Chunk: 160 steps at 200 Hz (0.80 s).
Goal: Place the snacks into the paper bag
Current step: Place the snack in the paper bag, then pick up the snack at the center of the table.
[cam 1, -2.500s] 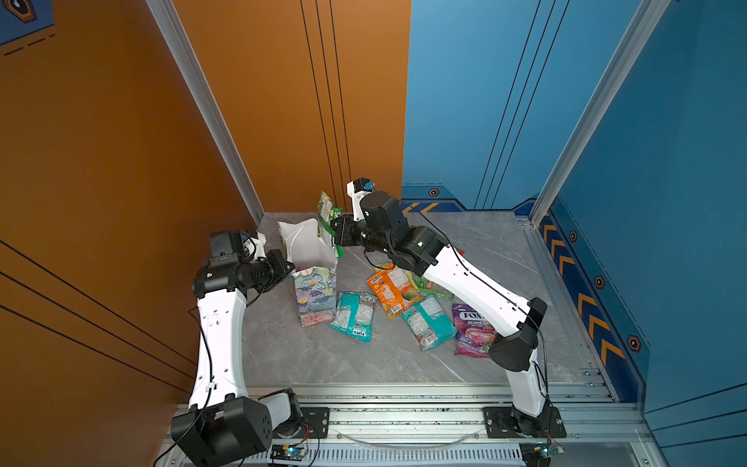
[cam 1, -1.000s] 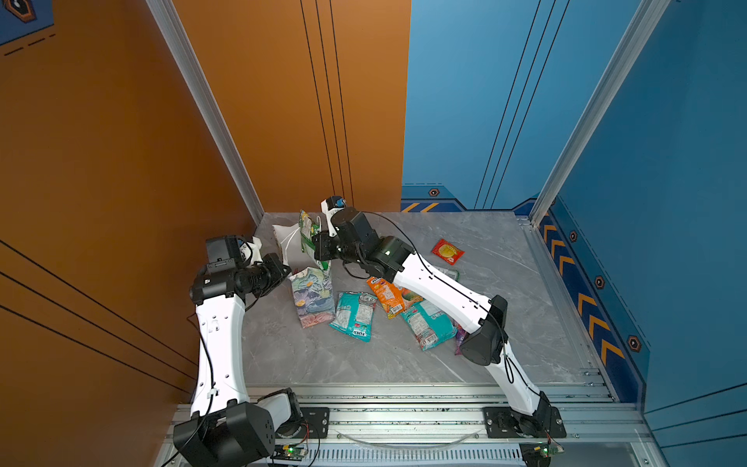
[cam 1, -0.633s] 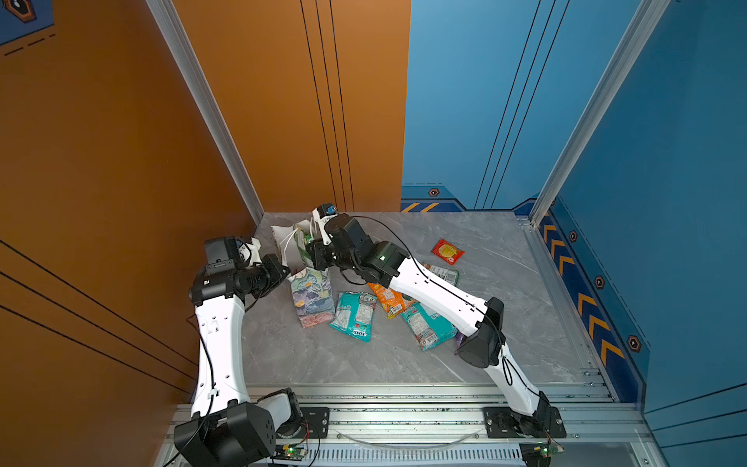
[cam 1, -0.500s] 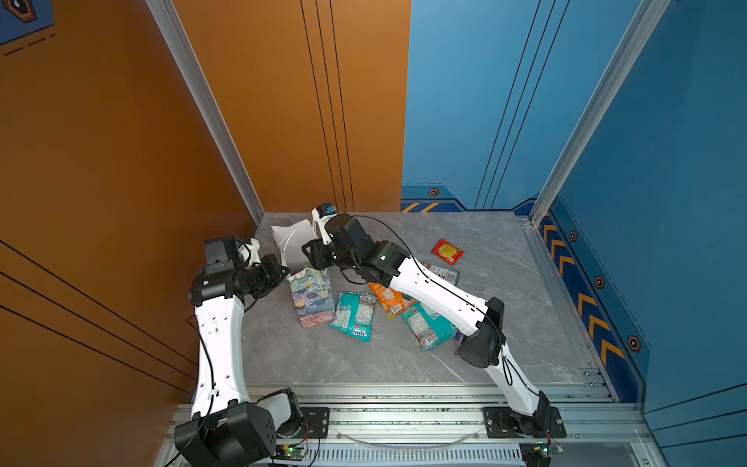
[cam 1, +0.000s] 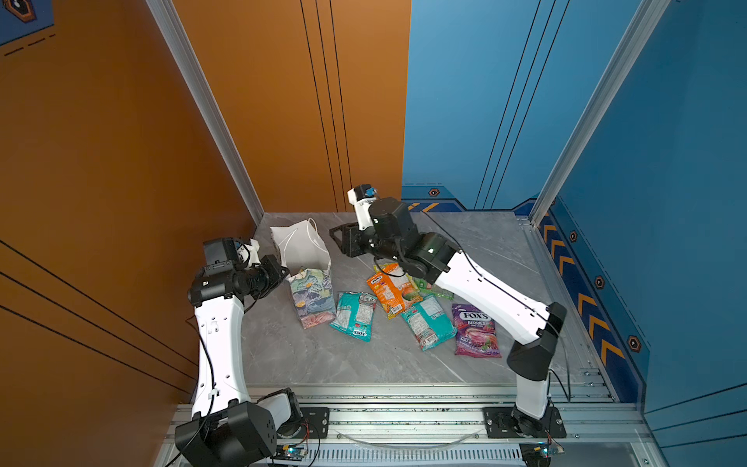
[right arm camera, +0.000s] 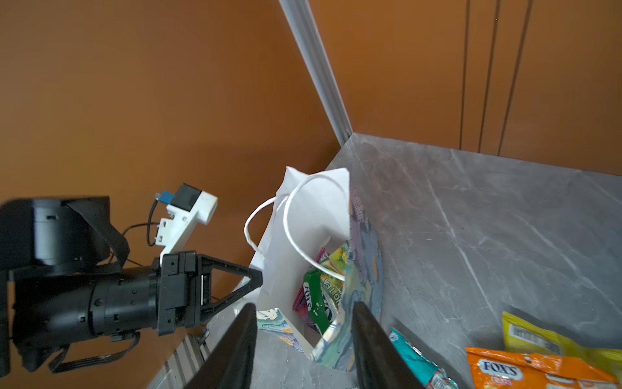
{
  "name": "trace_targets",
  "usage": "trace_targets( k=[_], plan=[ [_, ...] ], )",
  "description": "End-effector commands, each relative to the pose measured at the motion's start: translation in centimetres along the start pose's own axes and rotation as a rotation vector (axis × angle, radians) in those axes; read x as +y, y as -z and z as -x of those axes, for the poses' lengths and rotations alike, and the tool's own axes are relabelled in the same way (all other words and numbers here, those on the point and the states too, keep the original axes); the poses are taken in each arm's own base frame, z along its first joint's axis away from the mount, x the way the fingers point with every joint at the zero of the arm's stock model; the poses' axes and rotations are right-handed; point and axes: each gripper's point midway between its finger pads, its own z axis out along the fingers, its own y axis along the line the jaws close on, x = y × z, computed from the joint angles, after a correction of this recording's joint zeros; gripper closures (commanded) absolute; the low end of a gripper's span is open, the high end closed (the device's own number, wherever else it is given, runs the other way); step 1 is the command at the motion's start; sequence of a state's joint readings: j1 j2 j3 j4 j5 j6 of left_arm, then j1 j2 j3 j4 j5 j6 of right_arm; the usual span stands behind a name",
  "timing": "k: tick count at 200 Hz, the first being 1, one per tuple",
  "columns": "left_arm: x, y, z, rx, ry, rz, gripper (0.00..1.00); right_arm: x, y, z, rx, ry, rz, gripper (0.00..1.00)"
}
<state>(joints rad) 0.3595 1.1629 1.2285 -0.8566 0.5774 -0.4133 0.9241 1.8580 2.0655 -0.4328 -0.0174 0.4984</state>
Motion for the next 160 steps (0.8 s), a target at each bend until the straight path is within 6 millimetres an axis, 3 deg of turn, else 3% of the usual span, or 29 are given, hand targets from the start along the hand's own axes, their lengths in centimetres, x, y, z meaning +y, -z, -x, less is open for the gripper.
trace_targets(
  k=[1, 12, 14, 42, 46, 68, 101, 160],
  plan=[
    [-0.1, 0.2, -0.7, 0.014, 0.015, -0.018, 1.00, -4.9, 0.8, -1.2, 0.026, -0.086, -0.067, 0.52],
    [-0.1, 0.2, -0.8, 0.016, 0.018, -0.019, 1.00, -7.0, 1.5, -1.8, 0.041, -0.137, -0.088, 0.52],
    [-0.1, 0.3, -0.8, 0.015, 0.017, -0.019, 1.00, -8.1, 1.4, -3.2, 0.072, -0.153, -0.105, 0.52],
    [-0.1, 0.4, -0.7, 0.012, 0.019, -0.022, 1.00, -13.8, 2.8, -7.8, 0.180, -0.238, -0.184, 0.51],
    [-0.1, 0.4, -0.7, 0.012, 0.019, -0.023, 1.00, -15.6, 3.1, -8.1, 0.189, -0.260, -0.211, 0.51],
    [-0.1, 0.4, -0.8, 0.012, 0.023, -0.025, 1.00, -18.7, 3.8, -11.7, 0.317, -0.317, -0.210, 0.47],
    [0.0, 0.3, -0.9, 0.016, 0.029, -0.025, 1.00, -20.1, 3.9, -16.6, 0.537, -0.342, -0.157, 0.43],
    [0.2, 0.3, -1.0, 0.018, 0.035, -0.024, 1.00, -16.9, 1.5, -24.1, 0.681, -0.438, -0.141, 0.45]
  ],
)
